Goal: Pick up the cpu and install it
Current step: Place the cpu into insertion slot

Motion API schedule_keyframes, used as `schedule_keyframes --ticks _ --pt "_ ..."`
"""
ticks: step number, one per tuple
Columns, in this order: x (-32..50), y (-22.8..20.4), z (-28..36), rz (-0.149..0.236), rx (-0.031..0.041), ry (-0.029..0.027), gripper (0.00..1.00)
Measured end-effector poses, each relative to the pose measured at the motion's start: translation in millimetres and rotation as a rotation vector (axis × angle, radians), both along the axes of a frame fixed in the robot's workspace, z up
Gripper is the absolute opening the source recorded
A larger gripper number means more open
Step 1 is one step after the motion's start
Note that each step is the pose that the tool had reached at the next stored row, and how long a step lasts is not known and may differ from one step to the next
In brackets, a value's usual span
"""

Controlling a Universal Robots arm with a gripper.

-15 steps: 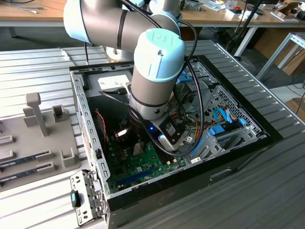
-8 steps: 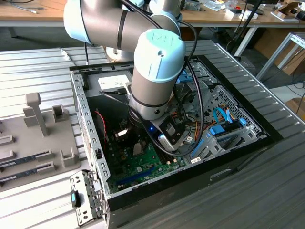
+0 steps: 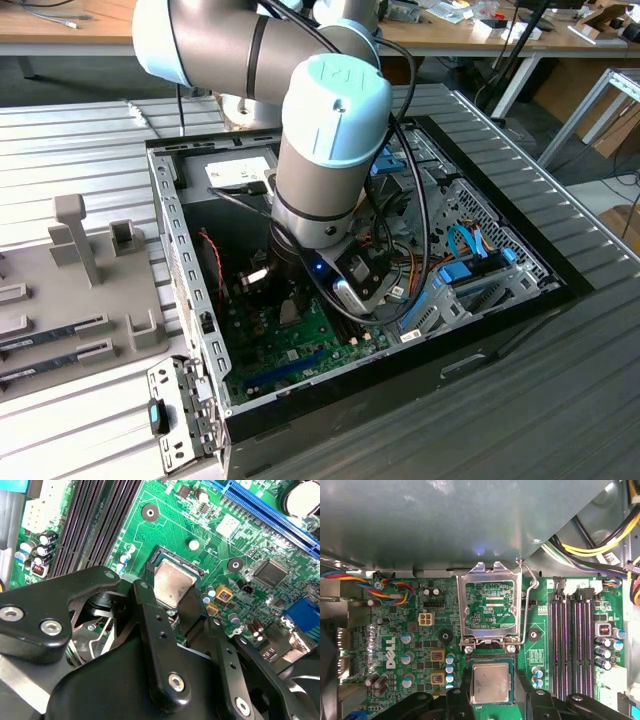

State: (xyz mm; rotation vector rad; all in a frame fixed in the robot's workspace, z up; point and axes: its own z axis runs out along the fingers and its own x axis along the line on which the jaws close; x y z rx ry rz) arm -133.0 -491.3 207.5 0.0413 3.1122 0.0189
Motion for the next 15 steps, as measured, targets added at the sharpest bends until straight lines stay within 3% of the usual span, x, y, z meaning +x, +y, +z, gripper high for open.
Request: schedule_keyframes --ticks 15 --pt "5.1 -2.6 -0.4 0.000 0.0001 0.0059 0.46"
